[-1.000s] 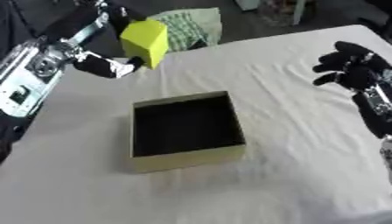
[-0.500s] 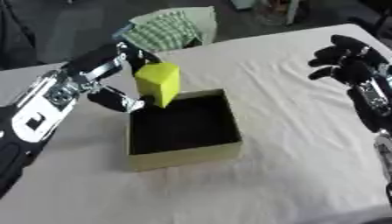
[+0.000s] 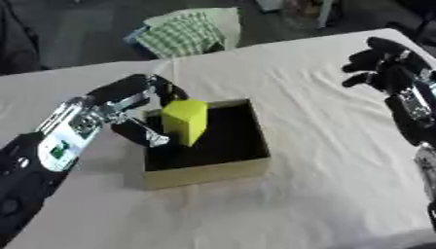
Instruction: Pick up objects on the table and place them in the box.
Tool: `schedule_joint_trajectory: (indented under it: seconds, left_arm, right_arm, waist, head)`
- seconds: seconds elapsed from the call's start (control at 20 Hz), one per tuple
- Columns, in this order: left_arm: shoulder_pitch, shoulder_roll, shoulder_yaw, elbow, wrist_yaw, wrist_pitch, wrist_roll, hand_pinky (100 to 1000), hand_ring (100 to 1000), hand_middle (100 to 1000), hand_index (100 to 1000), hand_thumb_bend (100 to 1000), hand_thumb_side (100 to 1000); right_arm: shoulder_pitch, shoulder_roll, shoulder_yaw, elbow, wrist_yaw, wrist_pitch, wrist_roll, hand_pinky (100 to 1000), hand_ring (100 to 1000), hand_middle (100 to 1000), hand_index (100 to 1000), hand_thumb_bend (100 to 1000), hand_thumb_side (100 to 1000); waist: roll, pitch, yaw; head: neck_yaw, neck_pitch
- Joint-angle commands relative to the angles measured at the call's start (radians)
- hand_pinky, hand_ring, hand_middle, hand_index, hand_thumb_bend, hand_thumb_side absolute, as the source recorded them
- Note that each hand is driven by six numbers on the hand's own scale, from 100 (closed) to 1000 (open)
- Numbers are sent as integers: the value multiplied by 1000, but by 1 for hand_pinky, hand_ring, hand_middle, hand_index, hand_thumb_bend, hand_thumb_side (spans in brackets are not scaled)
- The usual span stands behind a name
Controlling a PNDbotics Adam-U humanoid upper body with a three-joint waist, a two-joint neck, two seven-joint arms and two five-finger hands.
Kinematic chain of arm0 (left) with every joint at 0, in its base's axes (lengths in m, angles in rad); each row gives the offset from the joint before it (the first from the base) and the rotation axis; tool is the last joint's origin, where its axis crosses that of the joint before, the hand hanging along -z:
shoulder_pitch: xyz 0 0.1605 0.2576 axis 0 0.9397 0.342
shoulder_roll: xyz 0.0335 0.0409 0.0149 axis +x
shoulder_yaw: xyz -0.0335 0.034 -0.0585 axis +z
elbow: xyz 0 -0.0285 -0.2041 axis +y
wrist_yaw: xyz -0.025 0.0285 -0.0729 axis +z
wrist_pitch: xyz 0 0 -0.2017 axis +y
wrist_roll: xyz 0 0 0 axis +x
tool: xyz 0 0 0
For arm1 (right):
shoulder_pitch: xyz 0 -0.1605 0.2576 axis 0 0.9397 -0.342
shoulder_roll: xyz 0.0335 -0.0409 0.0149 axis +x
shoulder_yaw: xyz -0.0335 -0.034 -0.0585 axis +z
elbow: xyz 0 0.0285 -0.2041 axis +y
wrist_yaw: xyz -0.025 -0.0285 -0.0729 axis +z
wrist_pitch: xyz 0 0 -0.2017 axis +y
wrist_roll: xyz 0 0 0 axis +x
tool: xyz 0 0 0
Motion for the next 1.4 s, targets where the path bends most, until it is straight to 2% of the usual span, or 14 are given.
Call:
schedule_joint_trajectory:
  seconds: [0.05,0.1,0.2,0.35,0.45,0.65,0.7,0.75,0.9,1.0,1.1,1.2,1.3,1.4]
  left_arm:
    - [-10,5,4,-4,-44,-34,-33,781,703,688,758,625,410]
    - [-8,6,5,-8,-53,-45,-42,800,741,737,803,681,475]
    - [-5,12,13,-24,-69,-60,-49,818,769,771,827,721,507]
    - [5,25,37,-55,-77,-61,-34,840,798,810,843,749,548]
    - [15,38,62,-81,-66,-46,-15,845,803,818,844,737,552]
    - [47,67,132,-158,-14,7,37,846,792,801,827,638,549]
    - [57,75,149,-183,2,22,53,846,792,801,827,638,549]
    - [69,82,163,-207,18,37,68,849,787,795,813,561,535]
    - [114,100,235,-289,69,87,118,851,780,787,798,460,539]
    - [154,108,288,-342,102,109,152,854,777,785,791,450,542]
    - [230,139,335,-448,268,147,231,855,773,782,785,426,549]
    - [304,155,380,-549,431,200,284,856,767,777,777,360,599]
    - [364,145,423,-618,521,243,324,857,765,777,772,353,610]
    - [416,109,457,-651,554,274,353,864,766,780,764,336,630]
  right_arm:
    - [-13,-15,-5,-18,-4,-1,-2,647,749,728,911,100,716]
    - [-12,-14,-5,-18,-3,-1,-2,647,749,728,910,100,716]
    - [-12,-14,-5,-17,-2,-1,-2,647,749,728,910,100,717]
    - [-10,-14,-5,-17,-1,0,-2,647,749,728,910,100,718]
    - [-8,-14,-5,-16,0,0,-3,646,749,728,910,100,718]
    - [-1,-14,-9,-14,2,0,-6,646,749,727,911,100,722]
    - [0,-14,-10,-13,3,-1,-7,646,749,727,911,100,722]
    - [3,-14,-11,-12,4,0,-9,646,749,728,912,100,722]
    - [12,-15,-19,-11,8,-1,-18,645,750,729,915,100,722]
    - [17,-16,-23,-10,11,-1,-25,645,750,729,917,100,723]
    - [21,-18,-26,-10,14,-1,-30,645,750,730,918,100,724]
    - [26,-18,-30,-11,19,-1,-35,644,751,731,920,100,726]
    - [30,-18,-34,-11,22,0,-41,644,751,732,922,100,727]
    - [34,-16,-38,-12,24,1,-47,643,752,733,923,100,728]
  waist:
    - [-6,-12,0]
    - [-6,-12,1]
    - [-7,-11,5]
    - [-8,-11,12]
    - [-9,-11,16]
    - [-13,-12,31]
    - [-13,-12,34]
    - [-15,-13,41]
    - [-20,-14,64]
    - [-22,-13,79]
    - [-22,-10,93]
    - [-22,-7,107]
    - [-24,-4,121]
    - [-25,-1,134]
  head:
    - [-2,-3]
    - [-2,-2]
    - [-2,-1]
    - [-4,1]
    - [-4,1]
    - [-3,6]
    - [-2,7]
    - [-1,9]
    - [-1,13]
    - [0,14]
    - [3,15]
    - [5,17]
    - [5,21]
    - [7,27]
